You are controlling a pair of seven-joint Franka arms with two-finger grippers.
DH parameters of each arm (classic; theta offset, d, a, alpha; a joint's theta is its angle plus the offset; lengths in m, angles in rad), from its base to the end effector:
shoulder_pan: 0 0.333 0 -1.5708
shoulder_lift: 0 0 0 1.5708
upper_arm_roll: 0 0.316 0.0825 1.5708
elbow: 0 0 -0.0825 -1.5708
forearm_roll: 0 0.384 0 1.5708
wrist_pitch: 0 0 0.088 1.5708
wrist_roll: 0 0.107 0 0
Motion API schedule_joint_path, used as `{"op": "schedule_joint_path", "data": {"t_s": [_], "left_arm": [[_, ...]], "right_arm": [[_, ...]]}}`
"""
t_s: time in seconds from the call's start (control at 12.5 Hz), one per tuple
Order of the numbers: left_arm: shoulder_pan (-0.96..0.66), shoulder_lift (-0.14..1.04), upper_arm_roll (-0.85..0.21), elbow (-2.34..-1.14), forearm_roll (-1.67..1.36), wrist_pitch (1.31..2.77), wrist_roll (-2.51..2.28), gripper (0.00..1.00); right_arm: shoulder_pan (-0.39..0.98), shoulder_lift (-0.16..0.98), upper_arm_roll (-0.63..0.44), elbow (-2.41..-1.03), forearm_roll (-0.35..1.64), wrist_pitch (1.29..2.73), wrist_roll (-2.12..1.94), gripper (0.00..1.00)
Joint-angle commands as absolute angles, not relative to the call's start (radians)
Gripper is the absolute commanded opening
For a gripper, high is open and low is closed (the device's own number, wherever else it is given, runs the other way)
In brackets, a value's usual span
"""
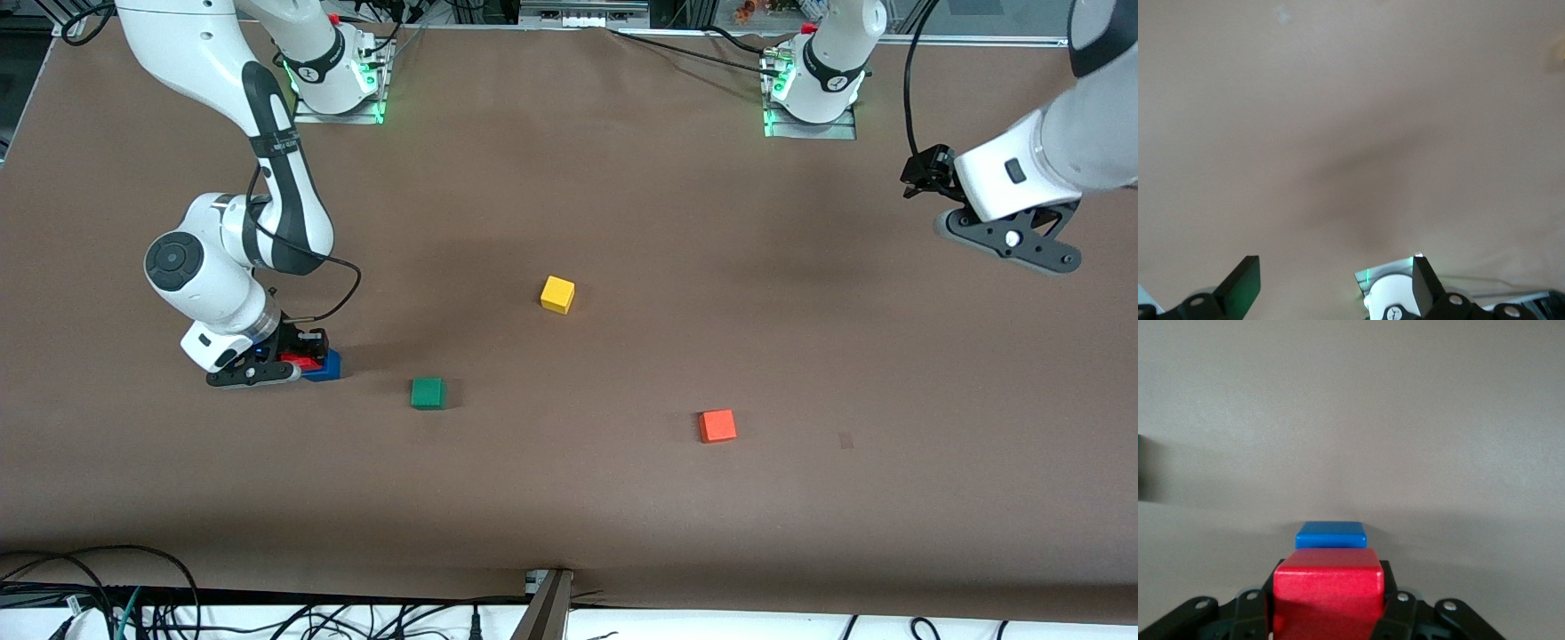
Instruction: Pass red block to right arm, stack on blue
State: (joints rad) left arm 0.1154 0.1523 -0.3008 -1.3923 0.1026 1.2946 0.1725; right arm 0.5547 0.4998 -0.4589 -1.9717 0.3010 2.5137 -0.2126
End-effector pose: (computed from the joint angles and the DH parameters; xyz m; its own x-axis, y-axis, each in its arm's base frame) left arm 0.5633 -0.0781 0.6036 0.9129 -0.3252 -0.2468 -0.3392 -0.9406 -0.0154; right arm 0.6201 0.0696 0.2479 0.9852 0.1338 0.1071 0.1306 -0.9908 0.0363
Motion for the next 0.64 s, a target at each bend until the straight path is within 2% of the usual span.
{"op": "schedule_joint_path", "data": {"t_s": [0.0, 0.16, 0.24, 0.56], "left_arm": [[-0.032, 0.062, -0.096, -1.494, 0.118, 1.473, 0.153, 1.00], [-0.104, -0.055, -0.014, -1.665, 0.112, 1.587, 0.079, 1.00], [-0.123, -0.081, 0.026, -1.702, 0.092, 1.603, 0.030, 1.00], [-0.115, -0.058, 0.020, -1.681, 0.040, 1.598, 0.023, 1.00]], "right_arm": [[0.569, 0.495, -0.465, -1.994, 0.284, 2.548, -0.203, 0.00], [0.569, 0.499, -0.463, -1.994, 0.284, 2.551, -0.202, 0.00], [0.569, 0.499, -0.462, -1.994, 0.285, 2.551, -0.202, 0.00], [0.569, 0.503, -0.460, -1.994, 0.291, 2.551, -0.198, 0.00]]}}
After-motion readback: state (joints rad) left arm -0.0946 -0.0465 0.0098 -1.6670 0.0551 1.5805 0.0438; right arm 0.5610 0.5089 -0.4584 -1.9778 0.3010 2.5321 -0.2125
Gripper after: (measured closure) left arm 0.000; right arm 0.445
